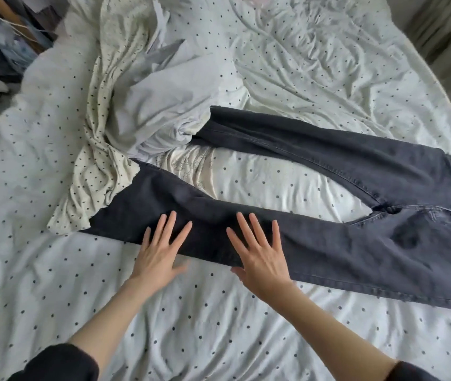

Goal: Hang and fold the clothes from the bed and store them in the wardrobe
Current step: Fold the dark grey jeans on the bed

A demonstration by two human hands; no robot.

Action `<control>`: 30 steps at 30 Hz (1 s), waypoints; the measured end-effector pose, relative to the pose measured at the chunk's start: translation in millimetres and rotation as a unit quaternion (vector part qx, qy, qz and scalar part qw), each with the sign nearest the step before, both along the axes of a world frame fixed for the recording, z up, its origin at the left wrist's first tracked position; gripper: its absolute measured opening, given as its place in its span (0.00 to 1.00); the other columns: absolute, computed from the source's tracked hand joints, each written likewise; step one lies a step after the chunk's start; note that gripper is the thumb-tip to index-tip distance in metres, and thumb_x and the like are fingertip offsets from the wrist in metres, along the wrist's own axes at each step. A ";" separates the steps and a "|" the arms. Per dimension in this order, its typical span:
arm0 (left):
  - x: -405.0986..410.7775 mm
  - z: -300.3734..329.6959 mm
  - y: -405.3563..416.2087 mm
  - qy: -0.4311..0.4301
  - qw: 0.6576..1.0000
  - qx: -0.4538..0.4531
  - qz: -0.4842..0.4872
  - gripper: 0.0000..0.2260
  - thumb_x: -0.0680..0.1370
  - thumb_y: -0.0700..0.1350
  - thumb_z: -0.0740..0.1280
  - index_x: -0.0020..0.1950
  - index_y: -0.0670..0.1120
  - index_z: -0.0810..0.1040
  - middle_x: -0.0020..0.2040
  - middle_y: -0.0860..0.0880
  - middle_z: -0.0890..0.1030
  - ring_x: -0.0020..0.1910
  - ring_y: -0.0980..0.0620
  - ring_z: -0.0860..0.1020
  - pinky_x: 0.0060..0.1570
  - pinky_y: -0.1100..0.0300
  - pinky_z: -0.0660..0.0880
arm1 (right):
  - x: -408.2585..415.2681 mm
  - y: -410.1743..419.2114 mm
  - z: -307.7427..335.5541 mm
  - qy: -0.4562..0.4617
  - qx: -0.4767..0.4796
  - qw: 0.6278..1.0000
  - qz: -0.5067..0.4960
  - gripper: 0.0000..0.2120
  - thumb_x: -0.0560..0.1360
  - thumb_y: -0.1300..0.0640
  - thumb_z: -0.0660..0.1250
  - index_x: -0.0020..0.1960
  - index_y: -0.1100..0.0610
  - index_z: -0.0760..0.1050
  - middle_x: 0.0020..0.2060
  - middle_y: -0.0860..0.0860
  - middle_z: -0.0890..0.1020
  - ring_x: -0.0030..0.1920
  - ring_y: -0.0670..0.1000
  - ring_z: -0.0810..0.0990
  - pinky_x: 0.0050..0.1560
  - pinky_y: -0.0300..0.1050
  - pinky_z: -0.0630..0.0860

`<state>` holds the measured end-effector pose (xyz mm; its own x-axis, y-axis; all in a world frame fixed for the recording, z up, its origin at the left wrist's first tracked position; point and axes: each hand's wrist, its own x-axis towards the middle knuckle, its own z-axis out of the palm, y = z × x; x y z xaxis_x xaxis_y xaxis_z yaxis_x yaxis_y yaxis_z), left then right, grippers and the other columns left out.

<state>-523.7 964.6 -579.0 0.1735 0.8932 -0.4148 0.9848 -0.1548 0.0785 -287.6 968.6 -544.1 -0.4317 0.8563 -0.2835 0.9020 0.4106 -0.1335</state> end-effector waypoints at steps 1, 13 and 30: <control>-4.6 -6.7 -5.4 0.017 1.000 0.000 0.008 0.45 0.74 0.55 0.68 0.73 0.56 0.33 0.72 0.47 0.28 0.73 0.45 0.31 0.72 0.41 0.44 | -6.7 -1.1 -6.4 -0.029 -0.008 0.999 0.024 0.39 0.74 0.42 0.65 0.77 0.51 0.50 0.77 0.55 0.43 0.76 0.58 0.41 0.69 0.66 0.34; -32.6 -5.4 2.2 0.013 0.996 0.094 0.002 0.34 0.74 0.31 0.61 0.77 0.52 0.56 0.77 0.47 0.55 0.76 0.44 0.53 0.71 0.40 0.49 | -23.9 -4.1 -26.7 -0.061 -0.076 0.995 -0.026 0.36 0.76 0.66 0.53 0.77 0.52 0.38 0.76 0.52 0.37 0.75 0.55 0.33 0.69 0.65 0.34; -66.6 36.2 -27.5 -0.202 0.977 -0.047 0.048 0.17 0.74 0.41 0.65 0.63 0.48 0.77 0.63 0.51 0.74 0.64 0.52 0.70 0.64 0.59 0.63 | -33.4 -9.7 21.1 -0.003 -0.091 0.995 -0.049 0.18 0.81 0.49 0.52 0.68 0.53 0.68 0.62 0.50 0.74 0.62 0.53 0.71 0.60 0.47 0.63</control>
